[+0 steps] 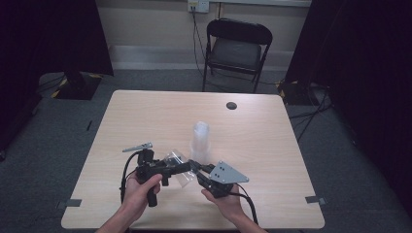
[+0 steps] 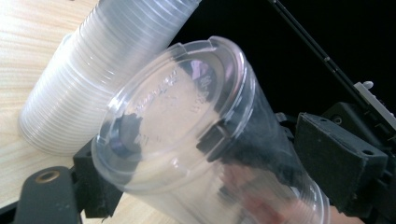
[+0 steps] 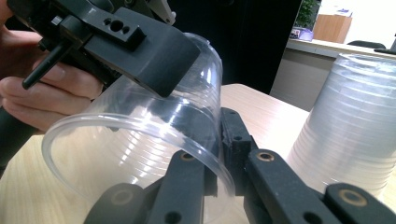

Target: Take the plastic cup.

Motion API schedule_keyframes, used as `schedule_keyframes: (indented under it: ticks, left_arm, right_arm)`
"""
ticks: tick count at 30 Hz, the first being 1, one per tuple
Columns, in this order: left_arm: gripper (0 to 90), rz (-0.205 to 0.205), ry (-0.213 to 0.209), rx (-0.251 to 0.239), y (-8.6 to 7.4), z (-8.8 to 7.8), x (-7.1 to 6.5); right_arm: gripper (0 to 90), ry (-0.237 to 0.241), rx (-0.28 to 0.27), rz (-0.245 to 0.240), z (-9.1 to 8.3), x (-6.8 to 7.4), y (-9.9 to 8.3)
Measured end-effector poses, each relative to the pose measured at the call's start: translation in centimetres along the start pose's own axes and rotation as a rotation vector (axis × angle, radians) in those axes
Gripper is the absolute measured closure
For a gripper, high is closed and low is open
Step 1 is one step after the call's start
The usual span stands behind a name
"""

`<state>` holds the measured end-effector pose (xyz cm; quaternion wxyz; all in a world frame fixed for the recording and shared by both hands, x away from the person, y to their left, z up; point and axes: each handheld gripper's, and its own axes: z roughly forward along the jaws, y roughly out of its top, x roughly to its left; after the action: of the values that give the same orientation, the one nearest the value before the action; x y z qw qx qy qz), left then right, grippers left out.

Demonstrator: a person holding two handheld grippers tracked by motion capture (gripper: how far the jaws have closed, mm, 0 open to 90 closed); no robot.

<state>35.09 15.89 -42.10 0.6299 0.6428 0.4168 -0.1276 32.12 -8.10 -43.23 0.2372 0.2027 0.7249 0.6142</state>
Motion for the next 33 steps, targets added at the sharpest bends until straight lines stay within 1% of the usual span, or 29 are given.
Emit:
schedule_keyframes:
  ticks: [2, 3, 5, 8, 11, 13, 14, 16, 18, 21, 23, 29, 33]
  left_arm:
    - [15.3, 0.004, 0.005, 0.001, 0.1, -0.1, -0.1]
    - [15.5, 0.014, 0.008, 0.003, 0.1, -0.1, -0.1]
    - [15.7, 0.018, 0.015, -0.002, 0.1, -0.2, 0.0]
    - [16.0, 0.027, 0.033, -0.011, 0.2, -0.4, 0.0]
    - [16.1, 0.047, 0.050, -0.021, 0.3, -0.5, 0.0]
    - [16.1, 0.066, 0.063, -0.025, 0.3, -0.6, 0.0]
    - [16.1, 0.083, 0.075, -0.031, 0.3, -0.6, 0.0]
    - [15.8, 0.119, 0.102, -0.026, 0.3, -0.7, -0.1]
    - [15.9, 0.135, 0.126, -0.028, 0.2, -0.7, -0.2]
    - [16.5, 0.159, 0.139, -0.016, 0.1, -0.7, -0.2]
    - [16.5, 0.170, 0.143, -0.013, 0.1, -0.7, -0.3]
    - [16.5, 0.208, 0.172, -0.009, 0.0, -0.8, -0.2]
    - [16.5, 0.220, 0.184, -0.010, 0.0, -1.0, -0.1]
  right_arm:
    - [87.3, 0.007, 0.008, 0.005, -0.1, 0.0, 0.0]
    - [87.3, 0.006, 0.010, -0.002, -0.1, 0.1, 0.0]
    - [87.3, 0.015, 0.020, -0.001, -0.2, 0.0, -0.1]
    - [87.3, 0.025, 0.035, 0.013, -0.3, 0.0, -0.2]
    - [87.4, 0.037, 0.051, 0.027, -0.4, -0.1, -0.2]
    - [87.4, 0.042, 0.058, 0.031, -0.5, -0.2, -0.2]
    - [87.4, 0.047, 0.066, 0.038, -0.5, -0.2, -0.2]
    - [87.1, 0.054, 0.084, 0.042, -0.6, -0.3, -0.2]
    - [87.1, 0.061, 0.104, 0.051, -0.6, -0.4, -0.3]
    - [87.1, 0.079, 0.125, 0.051, -0.8, -0.4, -0.3]
    - [87.1, 0.090, 0.142, 0.054, -1.0, -0.6, -0.3]
    - [87.1, 0.095, 0.191, 0.096, -1.4, -1.1, -0.4]
    - [87.6, 0.109, 0.215, 0.113, -1.6, -1.4, -0.4]
